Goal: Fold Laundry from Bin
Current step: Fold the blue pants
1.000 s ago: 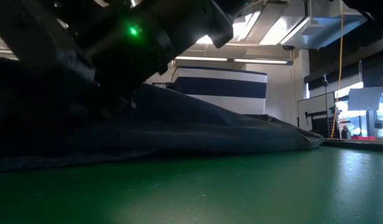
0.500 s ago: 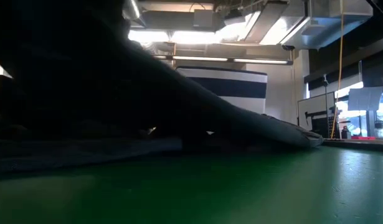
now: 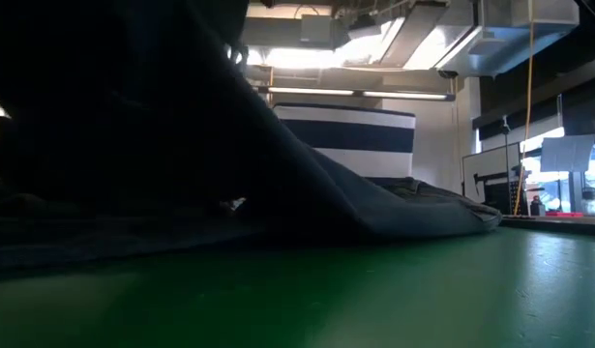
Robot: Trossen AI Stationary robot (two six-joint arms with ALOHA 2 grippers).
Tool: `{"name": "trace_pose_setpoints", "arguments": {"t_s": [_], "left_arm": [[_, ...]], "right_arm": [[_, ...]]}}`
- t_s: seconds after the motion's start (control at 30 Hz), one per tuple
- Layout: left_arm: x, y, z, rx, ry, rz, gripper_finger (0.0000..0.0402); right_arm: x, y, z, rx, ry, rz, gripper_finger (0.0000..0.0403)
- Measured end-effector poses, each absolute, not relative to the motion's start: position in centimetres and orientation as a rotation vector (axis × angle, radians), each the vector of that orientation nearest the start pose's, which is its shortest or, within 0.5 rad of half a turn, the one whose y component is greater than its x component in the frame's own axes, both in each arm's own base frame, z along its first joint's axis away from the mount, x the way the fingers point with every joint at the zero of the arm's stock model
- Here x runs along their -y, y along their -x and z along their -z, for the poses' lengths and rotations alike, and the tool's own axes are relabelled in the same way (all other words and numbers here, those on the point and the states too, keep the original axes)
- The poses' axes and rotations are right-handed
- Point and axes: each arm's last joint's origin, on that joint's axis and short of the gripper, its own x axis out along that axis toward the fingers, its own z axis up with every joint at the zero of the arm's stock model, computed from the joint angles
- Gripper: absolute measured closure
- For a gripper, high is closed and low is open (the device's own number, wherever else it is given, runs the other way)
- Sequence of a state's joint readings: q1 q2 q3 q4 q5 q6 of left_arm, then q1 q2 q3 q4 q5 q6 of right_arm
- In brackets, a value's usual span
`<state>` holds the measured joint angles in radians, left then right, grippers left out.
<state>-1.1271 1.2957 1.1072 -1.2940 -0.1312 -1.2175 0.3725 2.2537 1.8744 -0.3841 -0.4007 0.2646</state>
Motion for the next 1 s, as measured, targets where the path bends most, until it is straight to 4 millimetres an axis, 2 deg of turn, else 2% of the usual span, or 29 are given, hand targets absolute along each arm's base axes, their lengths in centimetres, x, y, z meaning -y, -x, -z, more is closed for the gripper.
{"name": "trace_pose_setpoints", "arguments": {"t_s": [0.1, 0.27, 0.37, 0.5, 0.67, 0.73, 0.87, 1.0], "left_arm": [[19.4, -9.4, -27.4, -1.468, 0.130, 0.060, 0.0391], [19.1, -9.1, -27.3, -1.466, 0.094, 0.034, 0.0391], [18.6, -8.9, -27.3, -1.504, 0.069, -0.010, 0.0384], [18.6, -8.5, -27.3, -1.594, 0.070, 0.028, 0.0354], [19.1, -8.4, -27.3, -1.665, 0.142, 0.078, 0.0301], [19.9, -8.8, -27.5, -1.598, 0.218, 0.137, 0.0285], [21.9, -9.6, -28.2, -1.346, 0.300, 0.271, 0.0271], [22.2, -9.9, -27.9, -1.206, 0.280, 0.191, 0.0269]], "right_arm": [[-19.3, -46.4, -19.7, -0.937, -0.236, -0.596, 0.0390], [-18.8, -46.3, -18.9, -0.981, -0.162, -0.472, 0.0390], [-18.2, -46.4, -18.9, -0.991, -0.186, -0.448, 0.0390], [-18.3, -46.0, -18.5, -1.060, -0.258, -0.422, 0.0377], [-18.3, -45.9, -18.6, -1.081, -0.328, -0.415, 0.0321], [-18.3, -46.1, -19.2, -1.049, -0.352, -0.421, 0.0294], [-18.0, -46.7, -21.8, -0.948, -0.336, -0.368, 0.0246], [-17.5, -47.1, -23.5, -0.898, -0.288, -0.324, 0.0216]]}}
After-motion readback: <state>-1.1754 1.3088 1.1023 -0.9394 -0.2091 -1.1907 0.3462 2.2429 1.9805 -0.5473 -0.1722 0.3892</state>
